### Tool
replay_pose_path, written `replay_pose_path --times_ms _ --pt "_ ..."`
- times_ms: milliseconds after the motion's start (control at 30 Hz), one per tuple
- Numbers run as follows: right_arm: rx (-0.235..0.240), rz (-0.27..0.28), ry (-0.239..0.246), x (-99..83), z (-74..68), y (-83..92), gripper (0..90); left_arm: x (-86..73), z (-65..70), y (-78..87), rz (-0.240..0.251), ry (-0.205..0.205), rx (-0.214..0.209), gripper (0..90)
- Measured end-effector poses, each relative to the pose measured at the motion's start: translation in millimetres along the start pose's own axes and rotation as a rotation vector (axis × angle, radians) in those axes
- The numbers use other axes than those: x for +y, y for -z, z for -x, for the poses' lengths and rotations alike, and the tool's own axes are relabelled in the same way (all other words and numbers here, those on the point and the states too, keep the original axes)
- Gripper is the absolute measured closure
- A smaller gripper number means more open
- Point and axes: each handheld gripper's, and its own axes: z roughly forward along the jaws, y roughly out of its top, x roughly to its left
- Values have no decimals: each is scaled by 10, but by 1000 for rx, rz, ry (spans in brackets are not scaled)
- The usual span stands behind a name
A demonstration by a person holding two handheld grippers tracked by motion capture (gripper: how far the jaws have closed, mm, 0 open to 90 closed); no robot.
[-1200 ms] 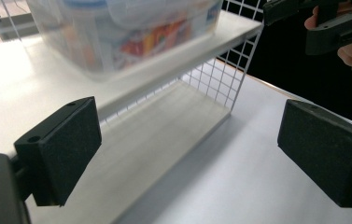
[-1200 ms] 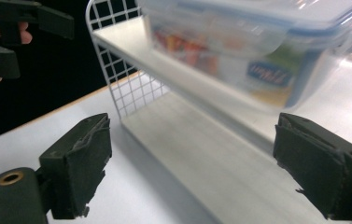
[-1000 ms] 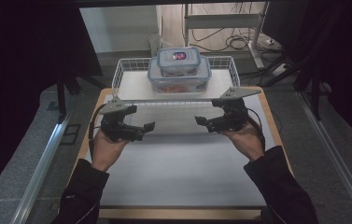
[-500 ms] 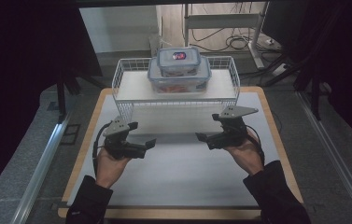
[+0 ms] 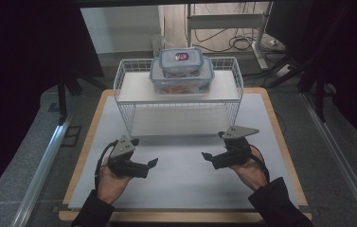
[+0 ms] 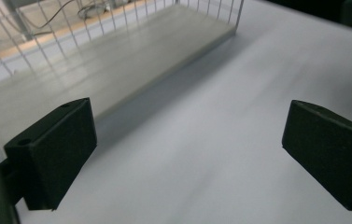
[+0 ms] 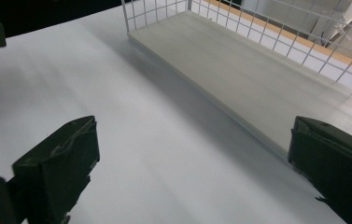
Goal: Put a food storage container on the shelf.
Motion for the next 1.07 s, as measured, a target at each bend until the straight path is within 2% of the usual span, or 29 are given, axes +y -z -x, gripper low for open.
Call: replay_pose_path --times_ms 167,367,600,833,1067 --pt "-12 -6 -27 -153 -36 21 0 -149 76 1 -40 -20 34 7" --pt "-7 -22 -50 -305 -82 46 0 -305 150 -1 -54 -11 34 2" --pt "-2 -19 -29 -491 -149 65 13 -478 220 -63 -94 -7 35 0" --pt "5 -84 -46 -672 -155 5 16 -580 221 -83 -119 -12 51 0" --pt "7 -108 -58 -727 -118 -44 25 -595 197 -127 -132 -5 42 1"
